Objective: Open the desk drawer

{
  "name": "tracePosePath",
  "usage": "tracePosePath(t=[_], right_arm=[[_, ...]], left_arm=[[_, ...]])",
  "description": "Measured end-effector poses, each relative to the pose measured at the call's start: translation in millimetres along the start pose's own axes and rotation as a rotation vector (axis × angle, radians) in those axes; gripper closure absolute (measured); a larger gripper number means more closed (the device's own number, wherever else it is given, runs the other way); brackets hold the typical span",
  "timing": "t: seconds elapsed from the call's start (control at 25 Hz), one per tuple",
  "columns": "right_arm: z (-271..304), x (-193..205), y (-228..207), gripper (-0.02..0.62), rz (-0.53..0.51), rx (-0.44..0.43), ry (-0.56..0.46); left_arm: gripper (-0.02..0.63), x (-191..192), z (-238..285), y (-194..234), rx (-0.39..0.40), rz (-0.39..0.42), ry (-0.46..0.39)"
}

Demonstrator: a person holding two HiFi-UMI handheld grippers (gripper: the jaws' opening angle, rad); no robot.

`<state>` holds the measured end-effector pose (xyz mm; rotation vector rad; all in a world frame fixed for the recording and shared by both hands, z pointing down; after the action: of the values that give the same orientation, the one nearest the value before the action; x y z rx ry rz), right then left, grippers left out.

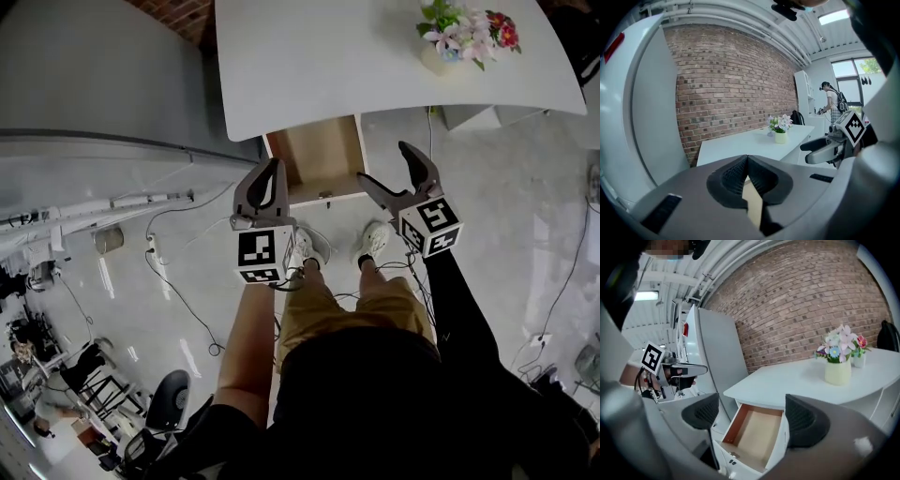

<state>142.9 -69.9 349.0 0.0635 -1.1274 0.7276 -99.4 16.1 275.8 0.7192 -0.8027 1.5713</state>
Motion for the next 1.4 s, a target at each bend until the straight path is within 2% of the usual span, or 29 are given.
tracePosePath(t=[0.12, 0.28, 0.72, 1.04, 1.4], right_arm=[[-8, -26, 10, 0.158, -0.042, 0.009, -0.044], [-15, -59, 31, 0.158, -0.152, 0.031, -0.073], [-34, -109, 100, 0.158, -0.229, 0.128, -0.17], [-40, -116, 172, 0.158, -0.277, 0.207, -0.212], [-55, -106, 230, 0.17, -0.374, 0.243, -0.19]], left_arm=[[0.597, -16, -19, 7, -0.019, 0.002, -0.022], [0.597, -30, -44, 20, -0.05, 0.006, -0.059], [0.597, -37, -107, 71, -0.032, 0.03, -0.159], [0.597, -35, -145, 108, 0.017, 0.062, -0.21], [0.597, -38, -177, 113, 0.077, 0.09, -0.275]])
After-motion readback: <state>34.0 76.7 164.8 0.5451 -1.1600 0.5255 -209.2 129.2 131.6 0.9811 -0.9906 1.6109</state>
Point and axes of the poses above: the fingertips, and each gripper's own axes: z forward along the fingers, y to its left, x out of its underside, the point moved 9 cm from there along -z, backward along the fingers, and after that the axes turned 11 degrees about y, right-handed, at the moved point
